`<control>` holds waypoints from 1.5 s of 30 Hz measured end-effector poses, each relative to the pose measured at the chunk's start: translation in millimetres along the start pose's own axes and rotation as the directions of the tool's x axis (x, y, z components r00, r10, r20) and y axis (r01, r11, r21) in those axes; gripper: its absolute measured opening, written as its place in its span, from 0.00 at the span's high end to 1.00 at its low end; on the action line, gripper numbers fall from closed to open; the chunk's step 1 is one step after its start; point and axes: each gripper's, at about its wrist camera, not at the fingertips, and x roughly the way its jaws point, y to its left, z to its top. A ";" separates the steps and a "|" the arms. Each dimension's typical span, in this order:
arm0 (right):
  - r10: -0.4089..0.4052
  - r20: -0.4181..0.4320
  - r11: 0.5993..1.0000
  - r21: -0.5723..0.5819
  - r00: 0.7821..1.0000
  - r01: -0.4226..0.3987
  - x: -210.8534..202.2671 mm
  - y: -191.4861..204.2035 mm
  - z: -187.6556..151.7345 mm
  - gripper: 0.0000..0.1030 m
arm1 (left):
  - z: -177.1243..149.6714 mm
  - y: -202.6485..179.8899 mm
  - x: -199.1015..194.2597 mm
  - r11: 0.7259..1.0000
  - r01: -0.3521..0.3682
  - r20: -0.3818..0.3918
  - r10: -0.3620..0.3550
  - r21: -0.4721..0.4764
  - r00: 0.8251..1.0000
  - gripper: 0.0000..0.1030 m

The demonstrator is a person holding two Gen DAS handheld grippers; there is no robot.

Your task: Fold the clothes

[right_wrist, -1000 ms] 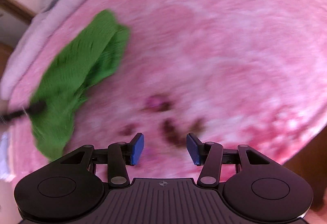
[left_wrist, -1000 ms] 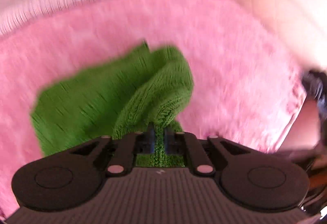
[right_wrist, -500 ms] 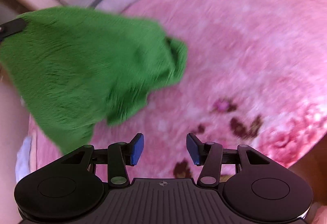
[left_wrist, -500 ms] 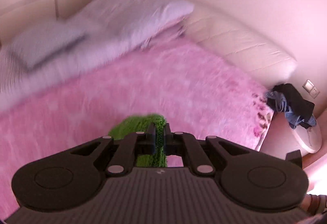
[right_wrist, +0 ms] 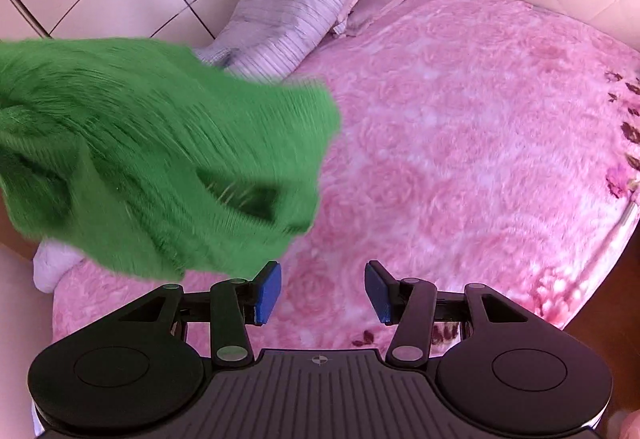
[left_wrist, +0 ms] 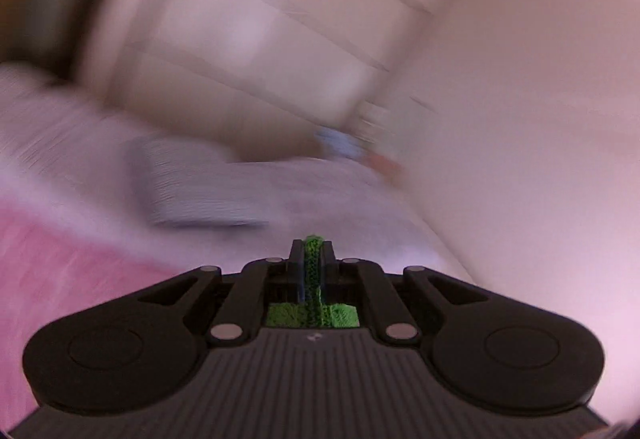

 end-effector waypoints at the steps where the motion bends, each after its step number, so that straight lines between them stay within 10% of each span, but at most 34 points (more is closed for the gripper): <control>1: 0.004 -0.007 1.000 -0.004 1.000 -0.004 2.6 1.0 -2.0 0.51 | -11.1 30.4 -0.3 0.995 -0.086 -0.026 0.085 -0.042 0.996 0.95; 3: 0.008 -0.034 1.000 -0.017 0.999 -0.009 8.1 4.6 -7.8 0.51 | -47.7 89.4 1.9 0.962 -0.266 -0.158 0.255 -0.053 0.954 0.96; 6: 0.003 -0.094 0.999 -0.047 0.996 -0.008 16.2 13.4 -25.2 0.51 | -115.3 157.2 -6.2 0.891 -0.452 -0.355 0.431 0.026 0.829 0.99; 9: -0.012 -0.152 0.997 -0.072 0.988 0.001 29.4 18.9 -43.1 0.51 | -164.8 185.8 -14.7 0.860 -0.492 -0.436 0.496 0.132 0.751 0.99; 12: -0.016 -0.199 0.995 -0.098 0.980 -0.004 42.4 26.5 -65.2 0.51 | -200.6 196.5 -12.1 0.856 -0.458 -0.471 0.515 0.240 0.716 0.97; 20: -0.006 -0.332 0.989 -0.143 0.943 -0.044 100.0 37.4 -123.1 0.51 | -247.6 235.7 17.6 0.908 -0.361 -0.548 0.416 0.210 0.726 0.96; 26: 0.144 -0.412 0.989 0.090 0.900 -0.117 151.2 23.0 -163.4 0.51 | -275.6 255.3 33.8 0.919 -0.344 -0.574 0.390 0.193 0.720 0.96; 31: 0.363 -0.319 0.841 0.516 0.876 -0.161 198.3 -1.0 -201.0 0.51 | -285.3 270.5 40.3 0.927 -0.338 -0.565 0.367 0.160 0.739 0.96; 36: 0.413 -0.220 0.739 0.647 0.884 -0.185 239.4 5.8 -228.8 0.51 | -280.8 284.4 45.6 0.926 -0.346 -0.542 0.372 0.154 0.753 0.96; 37: 0.430 -0.201 0.732 0.648 0.880 -0.210 242.9 8.6 -228.2 0.79 | -279.3 285.7 46.3 0.926 -0.346 -0.537 0.372 0.154 0.757 0.96; 38: 0.435 -0.207 0.750 0.622 0.876 -0.225 243.9 12.8 -224.3 0.94 | -277.9 286.1 47.2 0.925 -0.344 -0.533 0.374 0.159 0.759 0.96; 45: 0.352 -0.223 0.915 0.287 0.909 -0.284 152.5 3.0 -141.2 0.96 | -270.7 276.9 48.4 0.942 -0.277 -0.548 0.336 0.189 0.766 0.96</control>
